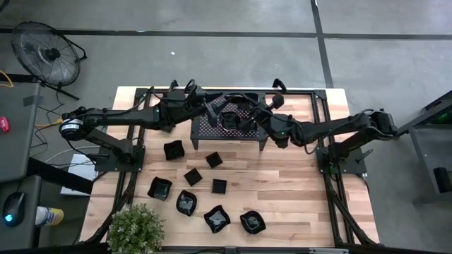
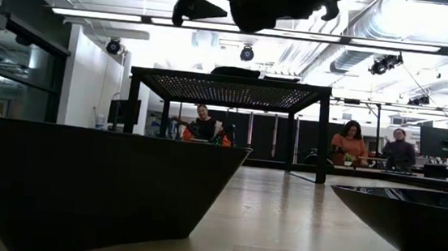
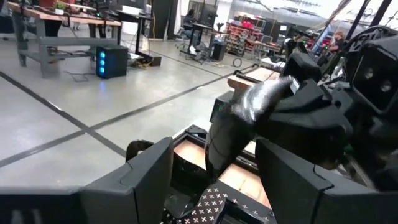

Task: Pick & Place Mini shaped plates
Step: Stack the black leaf-shaped plate on top of the other black leaf-shaped plates on the shelf

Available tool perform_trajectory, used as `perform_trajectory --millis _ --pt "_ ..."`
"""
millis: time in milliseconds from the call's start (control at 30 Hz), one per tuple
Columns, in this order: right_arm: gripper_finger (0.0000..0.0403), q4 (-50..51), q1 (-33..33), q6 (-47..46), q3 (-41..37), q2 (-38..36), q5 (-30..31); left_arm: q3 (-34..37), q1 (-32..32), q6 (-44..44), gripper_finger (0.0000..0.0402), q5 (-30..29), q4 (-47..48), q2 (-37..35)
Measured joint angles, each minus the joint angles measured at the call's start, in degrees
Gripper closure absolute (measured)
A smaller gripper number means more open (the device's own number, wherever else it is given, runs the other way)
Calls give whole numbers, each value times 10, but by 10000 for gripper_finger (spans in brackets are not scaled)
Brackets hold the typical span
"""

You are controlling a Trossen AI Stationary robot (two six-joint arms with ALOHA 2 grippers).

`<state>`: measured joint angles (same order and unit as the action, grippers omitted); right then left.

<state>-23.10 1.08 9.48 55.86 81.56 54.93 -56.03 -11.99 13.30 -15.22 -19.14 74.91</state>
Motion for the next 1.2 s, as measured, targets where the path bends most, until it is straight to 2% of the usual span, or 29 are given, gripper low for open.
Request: perform_trajectory --millis 300,533,1200 --pt "403 -26 -8 0 0 8 7 0 0 0 177 0 9 0" --pt "403 -44 -11 0 0 10 -15 0 0 4 184 0 -1 0" --pt "403 -55 -12 -4 0 13 -44 0 0 10 315 1 8 0"
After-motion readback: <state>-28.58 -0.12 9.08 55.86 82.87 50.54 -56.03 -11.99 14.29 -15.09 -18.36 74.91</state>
